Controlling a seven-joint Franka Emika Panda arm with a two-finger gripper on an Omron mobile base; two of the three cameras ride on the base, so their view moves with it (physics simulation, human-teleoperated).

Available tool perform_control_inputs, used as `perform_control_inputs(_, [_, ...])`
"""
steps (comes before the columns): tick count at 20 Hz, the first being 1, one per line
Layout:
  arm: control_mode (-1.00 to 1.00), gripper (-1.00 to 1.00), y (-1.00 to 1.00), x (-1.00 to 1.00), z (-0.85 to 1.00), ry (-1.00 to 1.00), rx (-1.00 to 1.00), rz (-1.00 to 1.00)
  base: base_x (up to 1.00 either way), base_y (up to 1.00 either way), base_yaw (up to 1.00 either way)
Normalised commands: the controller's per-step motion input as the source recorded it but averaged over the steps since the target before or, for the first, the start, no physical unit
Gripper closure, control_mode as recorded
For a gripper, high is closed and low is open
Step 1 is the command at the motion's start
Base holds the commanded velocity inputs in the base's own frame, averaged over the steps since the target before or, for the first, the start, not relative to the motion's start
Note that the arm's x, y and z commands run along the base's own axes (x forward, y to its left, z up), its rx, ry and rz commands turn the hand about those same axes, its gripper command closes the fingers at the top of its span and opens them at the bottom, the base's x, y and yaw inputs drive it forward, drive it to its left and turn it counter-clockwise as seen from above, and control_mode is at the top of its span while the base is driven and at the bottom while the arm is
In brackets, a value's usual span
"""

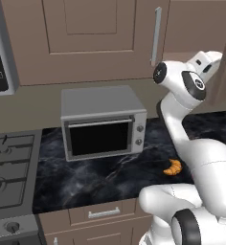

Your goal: Pick the pan from the cabinet and place it on the stove. Then turn on the stove burner for the pan.

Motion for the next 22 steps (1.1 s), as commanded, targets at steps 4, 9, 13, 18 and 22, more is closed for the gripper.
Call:
perform_control_inputs(4, [-1.00,-1.00,-0.90,-0.59,0.00,0.00,0.04,-0.09,0.00,0.00,0.00])
perform_control_inputs(9, [-1.00,-1.00,-0.99,-0.48,0.00,0.00,0.07,-0.04,0.00,0.00,0.00])
perform_control_inputs(13, [-1.00,-1.00,-1.00,-0.46,0.00,0.00,0.08,-0.03,0.00,0.00,0.00])
perform_control_inputs(18, [-1.00,-1.00,-1.00,-0.40,0.00,0.00,0.09,-0.05,0.00,0.00,0.00])
perform_control_inputs(22, [-1.00,-1.00,-1.00,-0.29,0.00,0.00,0.10,-0.06,0.00,0.00,0.00])
